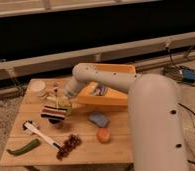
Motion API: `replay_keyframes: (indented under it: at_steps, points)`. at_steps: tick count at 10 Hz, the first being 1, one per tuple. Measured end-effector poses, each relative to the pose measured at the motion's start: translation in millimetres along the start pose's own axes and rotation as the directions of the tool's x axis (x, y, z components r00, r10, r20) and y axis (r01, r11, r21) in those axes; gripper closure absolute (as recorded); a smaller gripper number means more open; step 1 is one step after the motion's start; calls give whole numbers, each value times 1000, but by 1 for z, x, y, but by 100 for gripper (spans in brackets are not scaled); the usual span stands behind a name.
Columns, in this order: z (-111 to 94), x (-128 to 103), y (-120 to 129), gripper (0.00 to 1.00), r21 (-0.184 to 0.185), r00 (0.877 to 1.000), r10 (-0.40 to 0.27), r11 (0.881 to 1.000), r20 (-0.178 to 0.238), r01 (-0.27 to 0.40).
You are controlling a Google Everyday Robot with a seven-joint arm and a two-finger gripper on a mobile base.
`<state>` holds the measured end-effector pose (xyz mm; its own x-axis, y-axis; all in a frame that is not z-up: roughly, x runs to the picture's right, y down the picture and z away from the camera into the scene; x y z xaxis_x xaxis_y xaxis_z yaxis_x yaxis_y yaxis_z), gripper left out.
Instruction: Place banana in plastic cup
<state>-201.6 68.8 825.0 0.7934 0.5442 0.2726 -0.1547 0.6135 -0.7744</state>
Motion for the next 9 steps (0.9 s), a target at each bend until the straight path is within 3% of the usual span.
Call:
replay_keyframes:
  at_steps: [9]
  points:
    - [-7, -4, 0, 20, 28, 1000, -8, 1000, 13, 7]
